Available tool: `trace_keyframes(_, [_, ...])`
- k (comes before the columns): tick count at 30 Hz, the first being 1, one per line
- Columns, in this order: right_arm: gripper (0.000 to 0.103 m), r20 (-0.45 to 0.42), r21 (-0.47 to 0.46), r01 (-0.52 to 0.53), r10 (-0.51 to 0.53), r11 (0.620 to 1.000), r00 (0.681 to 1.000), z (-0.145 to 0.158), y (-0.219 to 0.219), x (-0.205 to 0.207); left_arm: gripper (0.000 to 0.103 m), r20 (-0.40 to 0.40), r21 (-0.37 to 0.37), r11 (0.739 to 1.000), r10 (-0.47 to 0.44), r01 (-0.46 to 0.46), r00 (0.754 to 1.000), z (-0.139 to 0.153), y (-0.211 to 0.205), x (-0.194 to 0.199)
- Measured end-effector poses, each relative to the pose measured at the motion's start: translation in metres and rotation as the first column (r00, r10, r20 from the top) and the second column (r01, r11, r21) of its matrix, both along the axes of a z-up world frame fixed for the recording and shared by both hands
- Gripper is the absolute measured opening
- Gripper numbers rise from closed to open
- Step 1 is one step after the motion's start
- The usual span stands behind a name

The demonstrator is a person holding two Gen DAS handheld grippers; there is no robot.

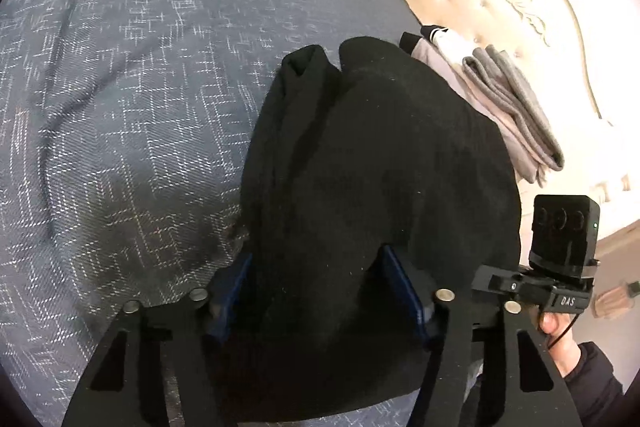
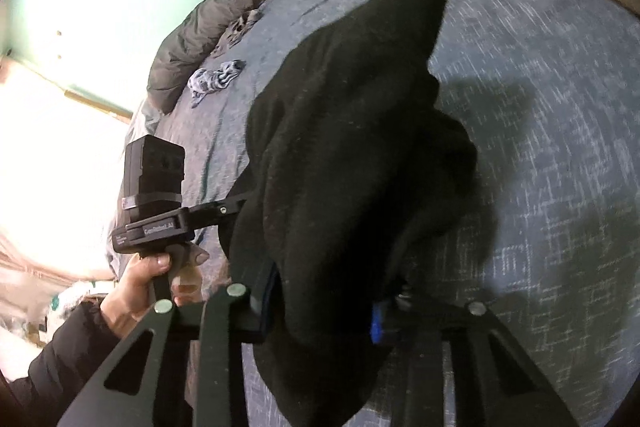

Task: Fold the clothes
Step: 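Lift the folded sweater with the right tool while the left tool grasps it, then carry the folded sweater with both tools toward the clothes stack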

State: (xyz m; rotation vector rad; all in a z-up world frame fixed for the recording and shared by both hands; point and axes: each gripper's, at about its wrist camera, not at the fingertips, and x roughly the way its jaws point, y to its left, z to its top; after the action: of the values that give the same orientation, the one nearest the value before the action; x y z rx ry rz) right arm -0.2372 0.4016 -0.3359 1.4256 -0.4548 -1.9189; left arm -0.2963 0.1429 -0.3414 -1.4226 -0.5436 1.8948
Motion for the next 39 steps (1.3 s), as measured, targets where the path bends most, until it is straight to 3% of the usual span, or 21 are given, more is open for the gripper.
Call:
trace_keyframes(3, [0.032,0.0,-0.007,-0.02,0.02,1.0,1.0,0.012,0.005,-0.007,0.048,-0.001,0.003,1.0,-0.005,0.005,1.0,0.008,0.001,0.005])
trace_keyframes(6, [0.032,-0.003,0.021,-0.059,0.059,0.998,0.998,0.022,0.015,-0.015,0.047,0.001,0.007,1.0,-0.026,0.026,1.0,0.016,0.012,0.015])
trace_keyframes(10, [0.033,-0.002,0.145,-0.101,0.102,0.984,0.995,0.017,0.02,-0.02,0.047,0.004,-0.016,0.998,-0.057,0.057,0.998,0.017,0.03,0.026])
trace_keyframes(13, [0.038,0.016,0.16,-0.102,0.101,0.982,0.995,0.006,0.019,-0.021,0.057,0.034,-0.012,0.999,-0.031,0.031,0.999,0.004,0.032,0.023])
trace_keyframes(18, [0.048,0.049,0.111,-0.073,0.068,0.991,0.997,-0.009,0.025,-0.024,0.073,0.062,0.036,0.999,-0.019,0.017,0.998,-0.011,0.034,0.011])
trace_keyframes(22, [0.046,0.041,0.08,-0.065,0.062,0.995,0.997,-0.015,0.024,-0.024,0.075,0.08,0.081,0.997,-0.017,0.011,0.997,-0.022,0.037,0.004])
trace_keyframes(23, [0.043,0.036,0.071,-0.067,0.065,0.995,0.997,-0.013,0.023,-0.024,0.074,0.078,0.087,0.996,-0.019,0.012,0.997,-0.022,0.038,0.005])
trace_keyframes(27, [0.035,0.01,0.047,-0.076,0.075,0.996,0.997,-0.005,0.016,-0.024,0.052,0.08,0.101,0.995,-0.029,0.021,0.996,-0.018,0.035,0.012])
trace_keyframes(30, [0.033,-0.02,0.038,-0.088,0.089,0.995,0.996,0.007,0.017,-0.022,0.045,0.065,0.088,0.996,-0.03,0.024,0.997,-0.008,0.037,0.013])
trace_keyframes(39, [0.031,-0.118,0.013,-0.09,0.091,0.996,0.989,0.064,0.026,-0.018,0.041,-0.005,0.09,0.996,-0.027,0.027,1.0,0.046,0.057,0.012])
